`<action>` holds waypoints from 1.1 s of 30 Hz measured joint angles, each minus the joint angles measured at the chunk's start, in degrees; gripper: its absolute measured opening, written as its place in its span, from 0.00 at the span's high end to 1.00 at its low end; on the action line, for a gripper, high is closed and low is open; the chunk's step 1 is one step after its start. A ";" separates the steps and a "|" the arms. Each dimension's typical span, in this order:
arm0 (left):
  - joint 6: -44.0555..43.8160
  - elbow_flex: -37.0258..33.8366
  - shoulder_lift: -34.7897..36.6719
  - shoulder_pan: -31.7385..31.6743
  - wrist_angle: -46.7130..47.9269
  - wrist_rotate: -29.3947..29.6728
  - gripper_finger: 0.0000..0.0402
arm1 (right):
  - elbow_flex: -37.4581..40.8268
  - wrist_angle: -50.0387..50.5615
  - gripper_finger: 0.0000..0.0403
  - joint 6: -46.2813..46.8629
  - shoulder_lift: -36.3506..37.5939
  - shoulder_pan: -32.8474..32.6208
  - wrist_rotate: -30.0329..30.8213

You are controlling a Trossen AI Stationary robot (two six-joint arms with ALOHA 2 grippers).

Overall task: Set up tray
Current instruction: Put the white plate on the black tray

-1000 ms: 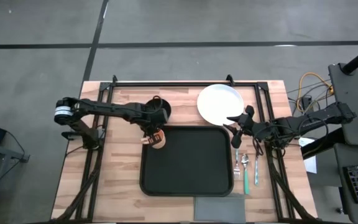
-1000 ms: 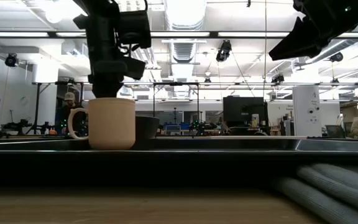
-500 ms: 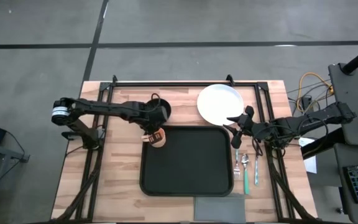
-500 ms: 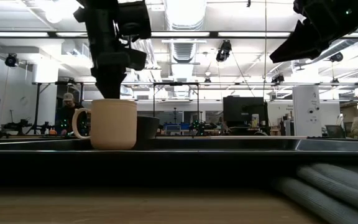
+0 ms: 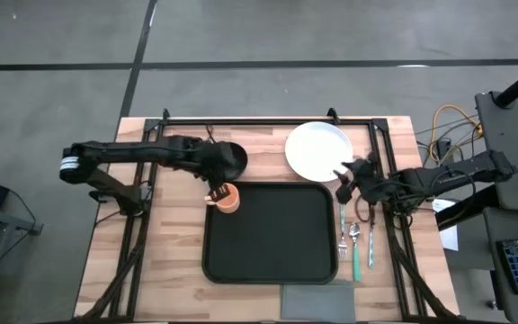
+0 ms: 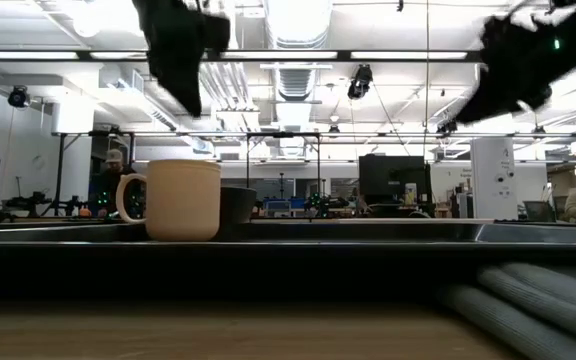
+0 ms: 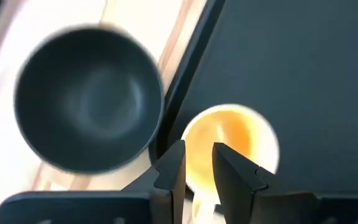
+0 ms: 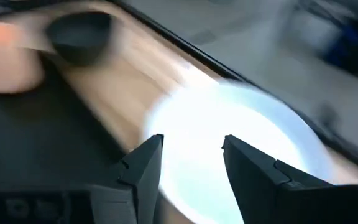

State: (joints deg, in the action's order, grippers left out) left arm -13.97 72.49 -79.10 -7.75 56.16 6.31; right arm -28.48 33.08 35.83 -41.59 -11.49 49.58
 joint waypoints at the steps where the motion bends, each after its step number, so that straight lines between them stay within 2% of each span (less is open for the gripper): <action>1: 0.23 -0.40 1.69 -0.03 -1.43 0.02 0.85 | 0.01 4.02 0.57 4.95 0.12 0.85 2.18; 3: 1.06 -1.26 4.99 -0.15 -3.84 0.08 0.85 | 0.01 10.23 0.53 13.55 0.27 2.82 5.68; 5: 1.72 -2.05 8.14 -0.17 -6.81 0.17 0.85 | 0.01 12.09 0.50 17.84 0.14 5.17 6.04; 14: 2.97 -3.96 18.26 -0.15 -11.35 0.12 0.85 | 0.22 11.20 0.39 24.06 -2.75 19.29 1.84; 18: 2.97 -4.67 19.91 -0.15 -11.37 0.11 0.85 | 0.55 9.47 0.36 23.75 -6.02 26.74 -1.25; 23: 2.97 -5.78 19.97 -0.15 -11.34 0.08 0.85 | 0.68 0.38 0.36 16.91 -12.89 33.56 -8.06; 33: 3.99 -8.06 19.70 0.26 -11.34 -0.02 0.85 | 0.77 -3.95 0.38 23.75 -28.93 37.40 -8.20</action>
State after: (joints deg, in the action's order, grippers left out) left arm -9.98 64.43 -59.40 -7.49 44.82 6.29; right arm -27.70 29.13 59.58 -70.52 25.92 41.38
